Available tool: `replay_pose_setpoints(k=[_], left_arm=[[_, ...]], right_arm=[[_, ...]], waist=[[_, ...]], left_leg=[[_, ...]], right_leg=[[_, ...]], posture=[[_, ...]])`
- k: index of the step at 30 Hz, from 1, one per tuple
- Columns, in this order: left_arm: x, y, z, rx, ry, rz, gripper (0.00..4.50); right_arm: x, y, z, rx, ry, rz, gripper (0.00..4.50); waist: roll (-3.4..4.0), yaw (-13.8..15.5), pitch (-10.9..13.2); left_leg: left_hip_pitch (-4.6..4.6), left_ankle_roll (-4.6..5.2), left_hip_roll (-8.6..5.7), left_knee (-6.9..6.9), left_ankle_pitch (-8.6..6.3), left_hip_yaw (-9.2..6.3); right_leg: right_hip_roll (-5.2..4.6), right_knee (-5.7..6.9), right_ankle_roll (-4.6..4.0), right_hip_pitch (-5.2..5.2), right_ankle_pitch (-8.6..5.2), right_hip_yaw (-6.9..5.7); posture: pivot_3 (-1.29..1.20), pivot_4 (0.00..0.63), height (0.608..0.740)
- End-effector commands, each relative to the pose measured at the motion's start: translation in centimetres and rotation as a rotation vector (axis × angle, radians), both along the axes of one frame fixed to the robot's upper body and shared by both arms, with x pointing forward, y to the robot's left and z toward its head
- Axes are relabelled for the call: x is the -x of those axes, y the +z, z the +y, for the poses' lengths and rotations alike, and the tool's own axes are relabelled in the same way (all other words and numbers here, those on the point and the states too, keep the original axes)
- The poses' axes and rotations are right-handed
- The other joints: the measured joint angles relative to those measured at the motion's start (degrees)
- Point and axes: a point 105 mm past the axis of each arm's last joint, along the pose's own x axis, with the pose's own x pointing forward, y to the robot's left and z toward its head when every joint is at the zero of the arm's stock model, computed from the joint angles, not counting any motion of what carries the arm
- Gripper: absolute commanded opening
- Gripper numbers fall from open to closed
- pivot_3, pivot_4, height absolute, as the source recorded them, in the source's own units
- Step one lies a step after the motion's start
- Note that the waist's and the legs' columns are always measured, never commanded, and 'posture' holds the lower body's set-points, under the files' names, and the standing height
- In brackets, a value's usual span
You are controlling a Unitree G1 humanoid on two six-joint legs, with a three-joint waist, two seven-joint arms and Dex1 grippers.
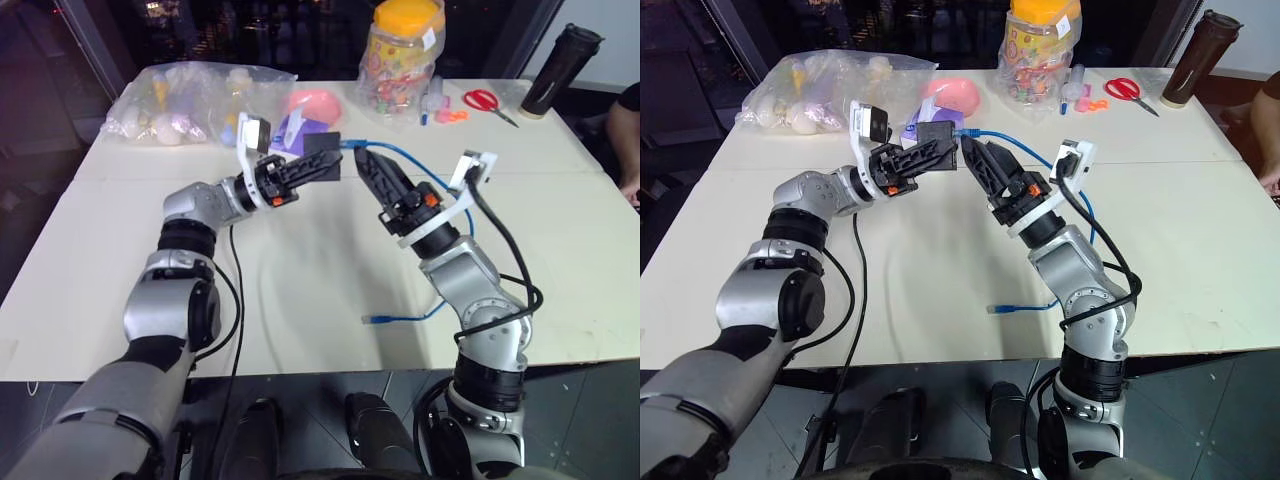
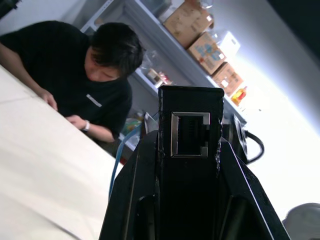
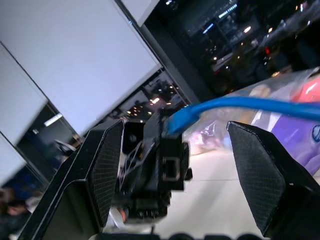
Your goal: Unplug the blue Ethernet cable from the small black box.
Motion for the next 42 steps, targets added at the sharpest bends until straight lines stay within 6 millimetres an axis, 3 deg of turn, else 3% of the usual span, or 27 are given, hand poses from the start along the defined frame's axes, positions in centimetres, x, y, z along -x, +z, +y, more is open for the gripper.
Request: replay_pose_setpoints(k=[1, 22, 25, 28, 31, 40, 42], left_arm=[[0.7, 1.8, -0.3, 0.025, -0.031, -0.059, 0.56], [1.8, 1.1, -0.8, -0.009, -0.057, -0.074, 0.56], [1.8, 1.1, -0.8, -0.007, -0.057, -0.074, 0.56], [1.8, 1.1, -0.8, -0.007, -0.056, -0.073, 0.56], [1.8, 1.1, -0.8, -0.006, -0.054, -0.073, 0.56], [1.3, 1.1, -0.5, -0.013, -0.01, -0.082, 0.56], [0.6, 1.4, 0.6, -0.021, 0.055, -0.094, 0.56]], right_arm=[[0.6, 1.6, 0.2, -0.043, 0.022, -0.051, 3.42], [0.9, 1.5, 1.4, -0.026, 0.087, -0.071, 3.42], [0.9, 1.5, 1.5, -0.03, 0.092, -0.072, 2.64], [1.0, 1.4, 1.7, -0.025, 0.1, -0.072, 1.12], [0.9, 1.3, 1.8, -0.026, 0.104, -0.067, 0.06], [0.6, 1.0, 1.7, -0.015, 0.086, -0.052, 0.06], [-0.1, 1.2, 0.0, -0.03, 0.011, -0.048, 0.06]], waist=[[0.0, -0.01, 0.0], [0.0, -0.12, 0.0], [0.0, -0.12, 0.0], [0.0, -0.11, 0.0], [0.0, -0.1, 0.0], [0.0, -0.05, 0.0], [0.0, -0.1, 0.0]], left_leg=[[-0.01, 0.0, 0.0, 0.0, 0.0, 0.0], [-0.01, 0.0, 0.0, 0.0, 0.0, 0.03], [-0.02, 0.0, 0.0, 0.0, 0.0, 0.03], [-0.02, 0.0, 0.0, 0.0, 0.0, 0.04], [-0.02, 0.0, 0.0, -0.01, 0.0, 0.04], [-0.03, 0.0, 0.0, -0.02, 0.0, 0.04], [-0.03, 0.0, 0.0, -0.02, 0.0, 0.04]], right_leg=[[0.01, -0.01, 0.0, -0.01, 0.0, 0.0], [0.0, -0.06, 0.0, -0.01, 0.0, 0.01], [0.01, -0.07, 0.0, -0.02, 0.0, 0.01], [0.0, -0.07, 0.0, -0.02, 0.0, 0.01], [0.0, -0.09, 0.0, -0.02, 0.0, 0.01], [0.0, -0.09, 0.0, -0.03, -0.01, 0.01], [0.0, -0.1, 0.0, -0.03, -0.01, 0.01]], posture=[[0.0, 0.15, 0.739], [0.0, 0.15, 0.739], [0.0, 0.15, 0.739], [0.0, 0.15, 0.739], [0.0, 0.15, 0.739], [0.0, 0.15, 0.739], [0.0, 0.15, 0.739]])
